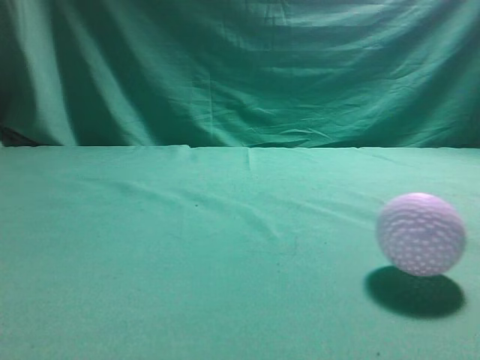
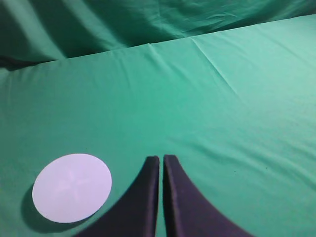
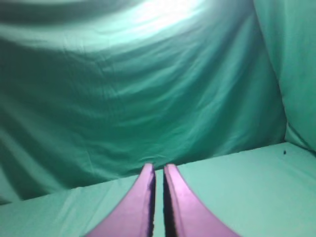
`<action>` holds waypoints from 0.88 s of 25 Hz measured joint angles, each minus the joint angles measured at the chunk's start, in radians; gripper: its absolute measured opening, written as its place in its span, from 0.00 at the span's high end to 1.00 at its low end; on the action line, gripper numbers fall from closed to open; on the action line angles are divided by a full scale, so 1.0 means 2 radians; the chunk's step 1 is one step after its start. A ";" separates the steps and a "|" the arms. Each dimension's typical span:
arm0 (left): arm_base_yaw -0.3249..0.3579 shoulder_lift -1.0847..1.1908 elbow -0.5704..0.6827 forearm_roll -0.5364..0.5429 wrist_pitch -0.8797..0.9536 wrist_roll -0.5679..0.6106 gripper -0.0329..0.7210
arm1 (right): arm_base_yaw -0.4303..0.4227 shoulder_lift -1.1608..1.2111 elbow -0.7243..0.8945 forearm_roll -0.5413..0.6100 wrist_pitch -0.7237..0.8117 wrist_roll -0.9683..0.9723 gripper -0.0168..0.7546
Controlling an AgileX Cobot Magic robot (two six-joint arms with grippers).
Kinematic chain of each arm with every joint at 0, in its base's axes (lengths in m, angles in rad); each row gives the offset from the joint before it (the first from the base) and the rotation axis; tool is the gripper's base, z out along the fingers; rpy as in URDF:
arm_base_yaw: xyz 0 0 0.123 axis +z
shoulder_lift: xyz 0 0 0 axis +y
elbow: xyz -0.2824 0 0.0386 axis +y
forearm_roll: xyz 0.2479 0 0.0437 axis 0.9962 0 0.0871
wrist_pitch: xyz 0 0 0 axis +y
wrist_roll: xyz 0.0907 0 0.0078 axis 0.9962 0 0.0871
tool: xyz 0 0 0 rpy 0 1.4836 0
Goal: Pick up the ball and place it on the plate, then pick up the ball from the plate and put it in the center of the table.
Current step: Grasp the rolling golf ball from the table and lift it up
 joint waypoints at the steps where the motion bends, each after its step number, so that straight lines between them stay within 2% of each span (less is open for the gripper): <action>1: 0.000 -0.021 0.018 0.000 -0.003 0.000 0.96 | 0.000 0.000 -0.013 0.000 0.008 -0.009 0.92; 4: 0.000 -0.067 0.059 0.000 -0.007 0.000 0.96 | 0.000 0.008 -0.058 0.000 0.053 -0.048 0.92; 9: 0.000 -0.089 0.098 0.000 -0.009 0.000 0.96 | 0.000 0.089 -0.145 0.006 0.215 -0.061 0.92; 17: 0.000 -0.089 0.105 0.000 -0.012 0.000 0.96 | 0.000 0.138 -0.167 0.029 0.266 -0.069 0.92; 22: 0.000 -0.089 0.105 0.000 -0.015 0.000 0.96 | 0.001 0.207 -0.226 0.030 0.393 -0.168 0.92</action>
